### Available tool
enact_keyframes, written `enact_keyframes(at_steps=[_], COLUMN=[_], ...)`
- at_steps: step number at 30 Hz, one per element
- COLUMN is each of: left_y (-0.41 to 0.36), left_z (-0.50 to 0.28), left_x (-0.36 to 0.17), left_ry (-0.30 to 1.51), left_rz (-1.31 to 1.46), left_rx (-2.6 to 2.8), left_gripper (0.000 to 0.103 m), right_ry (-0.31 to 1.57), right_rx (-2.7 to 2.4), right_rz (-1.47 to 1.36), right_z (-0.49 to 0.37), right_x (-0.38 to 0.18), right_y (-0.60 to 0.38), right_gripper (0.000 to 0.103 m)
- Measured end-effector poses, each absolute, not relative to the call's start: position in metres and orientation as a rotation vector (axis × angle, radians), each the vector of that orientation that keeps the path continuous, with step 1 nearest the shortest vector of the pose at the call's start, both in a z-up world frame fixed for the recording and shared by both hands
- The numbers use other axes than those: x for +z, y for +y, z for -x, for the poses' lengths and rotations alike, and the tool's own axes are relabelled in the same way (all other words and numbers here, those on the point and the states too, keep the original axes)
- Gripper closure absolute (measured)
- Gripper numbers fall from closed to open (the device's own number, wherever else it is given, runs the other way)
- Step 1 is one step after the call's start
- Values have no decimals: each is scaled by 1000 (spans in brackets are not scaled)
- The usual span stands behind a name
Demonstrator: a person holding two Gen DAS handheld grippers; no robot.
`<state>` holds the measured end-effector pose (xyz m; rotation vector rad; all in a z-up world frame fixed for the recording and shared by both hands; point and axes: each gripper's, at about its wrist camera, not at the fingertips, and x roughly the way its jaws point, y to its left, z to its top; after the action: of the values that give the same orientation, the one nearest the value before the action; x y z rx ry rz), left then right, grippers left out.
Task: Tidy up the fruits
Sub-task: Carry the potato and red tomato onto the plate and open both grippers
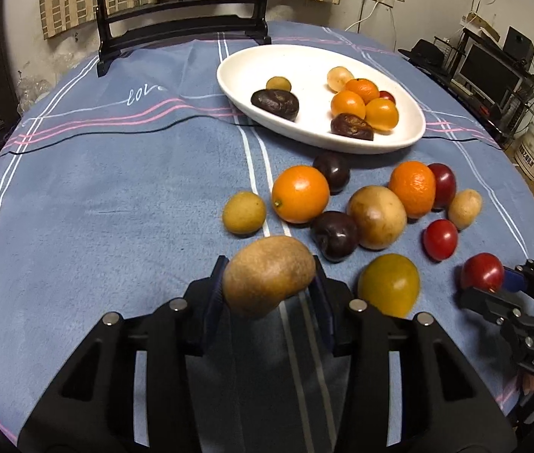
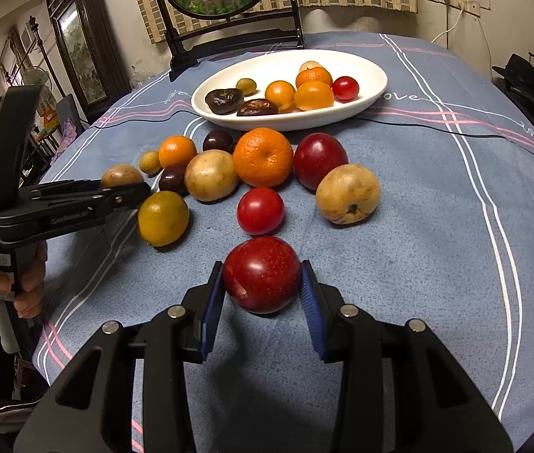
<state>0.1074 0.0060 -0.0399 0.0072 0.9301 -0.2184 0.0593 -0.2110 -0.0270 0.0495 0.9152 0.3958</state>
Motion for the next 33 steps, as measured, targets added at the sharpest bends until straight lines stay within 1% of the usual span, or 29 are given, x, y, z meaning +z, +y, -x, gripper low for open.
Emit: enact_keyframes(at_steps=[6, 11, 18, 21, 28, 33], left_y=[7, 0, -12, -14, -29, -34], left_z=[-96, -103, -146, -173, -246, -283], left_x=[-14, 9, 33, 37, 24, 2], left_ry=[873, 824, 792, 810, 850, 898], left_rz=[-18, -46, -61, -27, -22, -22], left_rx=[-242, -247, -229, -233, -203, -175], left_gripper=[60, 60, 60, 60, 60, 60], right_ry=[858, 772, 682, 659, 727, 818], right_rx=[394, 397, 396, 392, 384, 357], right_rz=[-33, -21, -11, -3, -36, -46], right_z=[-57, -69, -114, -143, -225, -278], right_x=[-7, 26, 60, 69, 54, 25], right_y=[-217, -224, -226, -222, -214, -205], right_gripper=[63, 63, 63, 63, 63, 63])
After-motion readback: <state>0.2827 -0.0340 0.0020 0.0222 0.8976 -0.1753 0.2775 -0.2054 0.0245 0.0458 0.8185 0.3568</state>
